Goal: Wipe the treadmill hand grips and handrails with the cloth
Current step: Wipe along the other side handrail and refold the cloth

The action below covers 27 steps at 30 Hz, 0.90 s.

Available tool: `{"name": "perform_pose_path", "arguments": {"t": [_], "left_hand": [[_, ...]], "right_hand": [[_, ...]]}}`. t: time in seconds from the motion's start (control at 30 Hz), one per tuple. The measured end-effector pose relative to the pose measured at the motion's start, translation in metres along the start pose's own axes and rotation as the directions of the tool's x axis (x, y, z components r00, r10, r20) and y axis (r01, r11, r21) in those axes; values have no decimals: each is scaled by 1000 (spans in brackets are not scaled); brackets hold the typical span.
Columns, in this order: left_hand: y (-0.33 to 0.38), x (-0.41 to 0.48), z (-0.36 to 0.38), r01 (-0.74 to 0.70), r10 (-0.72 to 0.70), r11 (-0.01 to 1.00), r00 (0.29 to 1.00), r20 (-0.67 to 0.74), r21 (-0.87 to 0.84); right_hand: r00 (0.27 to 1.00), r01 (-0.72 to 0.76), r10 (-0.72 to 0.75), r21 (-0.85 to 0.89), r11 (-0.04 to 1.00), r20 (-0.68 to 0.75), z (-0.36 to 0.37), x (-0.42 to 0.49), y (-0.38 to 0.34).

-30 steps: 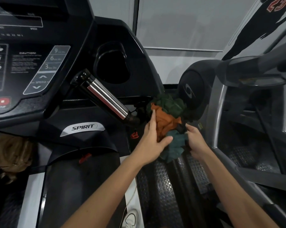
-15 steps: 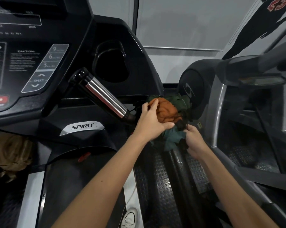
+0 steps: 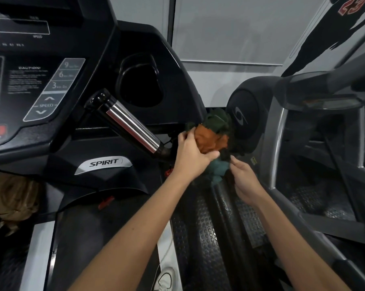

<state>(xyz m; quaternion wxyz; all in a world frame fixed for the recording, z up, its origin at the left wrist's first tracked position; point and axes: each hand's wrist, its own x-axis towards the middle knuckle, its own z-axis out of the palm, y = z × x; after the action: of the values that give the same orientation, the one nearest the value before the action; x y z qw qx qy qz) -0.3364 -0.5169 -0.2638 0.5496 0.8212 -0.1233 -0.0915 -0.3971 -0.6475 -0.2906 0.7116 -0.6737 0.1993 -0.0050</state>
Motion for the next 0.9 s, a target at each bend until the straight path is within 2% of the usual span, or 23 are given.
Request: {"name": "perform_pose_path", "arguments": {"t": [0.1, 0.2, 0.33, 0.47, 0.53, 0.6, 0.73, 0.9], "left_hand": [[-2, -7, -1, -12, 11, 1000, 999, 46, 17], [-9, -23, -1, -112, 115, 988, 993, -19, 110], [2, -27, 7, -240, 237, 886, 970, 56, 397], [21, -4, 13, -233, 194, 724, 972, 132, 649], [26, 5, 13, -200, 150, 713, 980, 132, 672], [25, 9, 10, -156, 121, 780, 988, 98, 606], [10, 10, 4, -44, 52, 953, 998, -20, 300], [-5, -5, 10, 43, -43, 998, 999, -3, -49]], "right_hand": [[1000, -8, 8, -15, 1000, 15, -2, 0, 1], [1000, -1, 1, 19, 1000, -14, -2, 2, 2], [996, 46, -45, 8, 999, -75, -2, 1, 5], [994, 15, -21, -61, 998, -106, -2, 4, 4], [995, -16, 13, -37, 999, -99, -2, 5, 3], [998, -32, 32, 0, 1000, -54, 0, 4, 3], [999, 36, -35, 29, 999, -23, 0, 2, 2], [999, 11, -15, 68, 998, 46, -1, 0, 0]]}}
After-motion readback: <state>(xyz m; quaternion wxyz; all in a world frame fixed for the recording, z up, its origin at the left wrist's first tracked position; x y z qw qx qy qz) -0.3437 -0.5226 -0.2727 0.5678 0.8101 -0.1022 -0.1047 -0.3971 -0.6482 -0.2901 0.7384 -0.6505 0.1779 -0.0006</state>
